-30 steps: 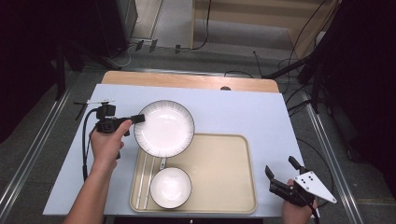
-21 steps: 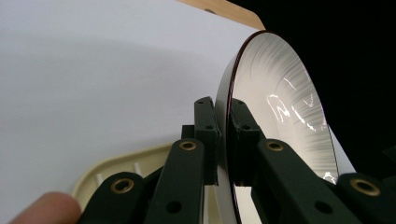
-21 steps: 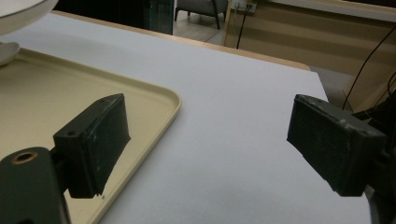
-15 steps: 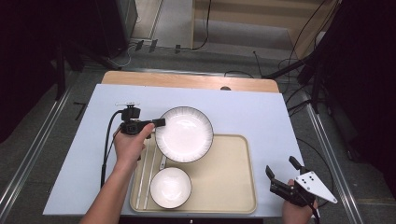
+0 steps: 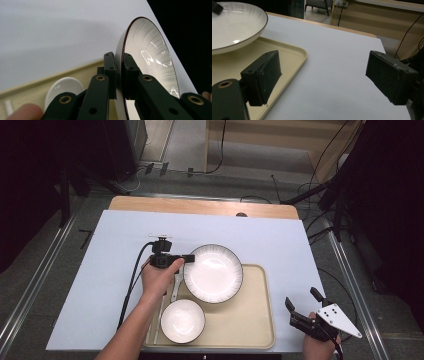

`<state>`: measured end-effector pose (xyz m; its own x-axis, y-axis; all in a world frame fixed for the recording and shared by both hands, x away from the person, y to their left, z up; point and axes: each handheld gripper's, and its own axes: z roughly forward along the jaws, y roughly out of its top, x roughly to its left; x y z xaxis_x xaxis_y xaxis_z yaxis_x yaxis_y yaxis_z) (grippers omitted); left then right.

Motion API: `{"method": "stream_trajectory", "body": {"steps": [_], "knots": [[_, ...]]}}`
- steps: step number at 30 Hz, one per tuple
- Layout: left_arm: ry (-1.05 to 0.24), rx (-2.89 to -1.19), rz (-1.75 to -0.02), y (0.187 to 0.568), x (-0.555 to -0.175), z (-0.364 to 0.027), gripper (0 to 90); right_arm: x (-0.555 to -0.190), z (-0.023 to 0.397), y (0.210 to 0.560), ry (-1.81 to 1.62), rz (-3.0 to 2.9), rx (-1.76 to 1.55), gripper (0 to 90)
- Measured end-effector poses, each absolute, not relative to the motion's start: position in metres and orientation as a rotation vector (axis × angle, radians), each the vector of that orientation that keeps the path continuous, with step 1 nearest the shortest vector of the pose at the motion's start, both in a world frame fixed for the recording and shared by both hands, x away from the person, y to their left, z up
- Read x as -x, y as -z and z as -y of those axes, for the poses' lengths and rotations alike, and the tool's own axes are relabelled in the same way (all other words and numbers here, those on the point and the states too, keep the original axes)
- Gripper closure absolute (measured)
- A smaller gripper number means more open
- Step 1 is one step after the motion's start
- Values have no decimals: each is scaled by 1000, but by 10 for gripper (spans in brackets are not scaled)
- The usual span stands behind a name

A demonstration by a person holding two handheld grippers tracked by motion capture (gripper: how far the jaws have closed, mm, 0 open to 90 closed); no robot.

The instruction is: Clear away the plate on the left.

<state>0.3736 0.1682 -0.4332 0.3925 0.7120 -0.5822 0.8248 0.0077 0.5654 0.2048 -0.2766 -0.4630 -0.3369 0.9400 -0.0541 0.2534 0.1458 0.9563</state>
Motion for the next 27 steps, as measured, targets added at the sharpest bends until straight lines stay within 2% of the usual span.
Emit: {"method": "stream_trajectory", "body": {"steps": [18, 27], "knots": [[226, -1844, -1309, 447, -381, -143, 849, -205, 276, 463, -1223, -1716, -1156, 133], [263, -1848, -1305, 455, -385, -139, 849, -205, 277, 463, -1227, -1717, -1161, 133]]}}
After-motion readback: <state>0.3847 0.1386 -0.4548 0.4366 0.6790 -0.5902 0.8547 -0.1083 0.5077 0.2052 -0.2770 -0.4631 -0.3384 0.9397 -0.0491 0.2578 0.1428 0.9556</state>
